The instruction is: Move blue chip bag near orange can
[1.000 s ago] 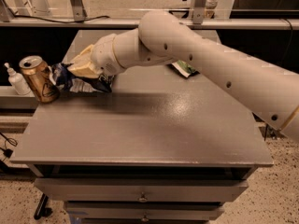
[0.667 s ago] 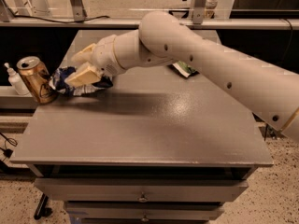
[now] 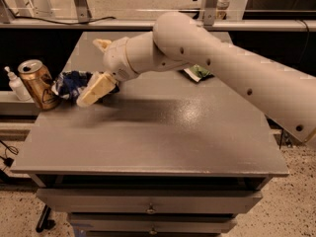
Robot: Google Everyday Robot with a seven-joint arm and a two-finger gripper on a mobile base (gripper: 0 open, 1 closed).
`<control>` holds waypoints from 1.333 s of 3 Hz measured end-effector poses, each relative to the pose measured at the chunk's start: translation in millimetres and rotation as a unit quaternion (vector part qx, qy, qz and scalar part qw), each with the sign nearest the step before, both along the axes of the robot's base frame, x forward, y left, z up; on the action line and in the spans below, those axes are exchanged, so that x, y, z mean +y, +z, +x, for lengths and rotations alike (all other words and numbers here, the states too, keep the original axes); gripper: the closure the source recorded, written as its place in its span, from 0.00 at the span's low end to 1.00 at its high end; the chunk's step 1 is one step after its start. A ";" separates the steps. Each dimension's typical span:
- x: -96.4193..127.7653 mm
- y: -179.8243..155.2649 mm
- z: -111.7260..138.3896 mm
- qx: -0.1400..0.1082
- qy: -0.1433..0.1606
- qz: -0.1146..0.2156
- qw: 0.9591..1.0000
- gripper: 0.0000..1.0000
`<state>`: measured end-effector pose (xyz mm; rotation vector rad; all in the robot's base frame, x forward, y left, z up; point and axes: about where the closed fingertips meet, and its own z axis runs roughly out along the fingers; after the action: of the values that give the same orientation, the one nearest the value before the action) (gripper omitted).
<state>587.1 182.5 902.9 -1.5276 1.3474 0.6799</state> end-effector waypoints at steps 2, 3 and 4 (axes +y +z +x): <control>-110.1 0.6 27.0 -0.017 -0.058 -0.031 0.998 0.00; -181.9 -6.0 46.6 -0.023 -0.091 -0.054 0.994 0.00; -241.9 -9.6 66.3 -0.023 -0.120 -0.071 0.990 0.00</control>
Offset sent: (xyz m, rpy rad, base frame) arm 0.0531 -0.2073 -0.0012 -0.1068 -0.0528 -0.2254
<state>653.4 -59.4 893.3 -1.4507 1.5418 0.4019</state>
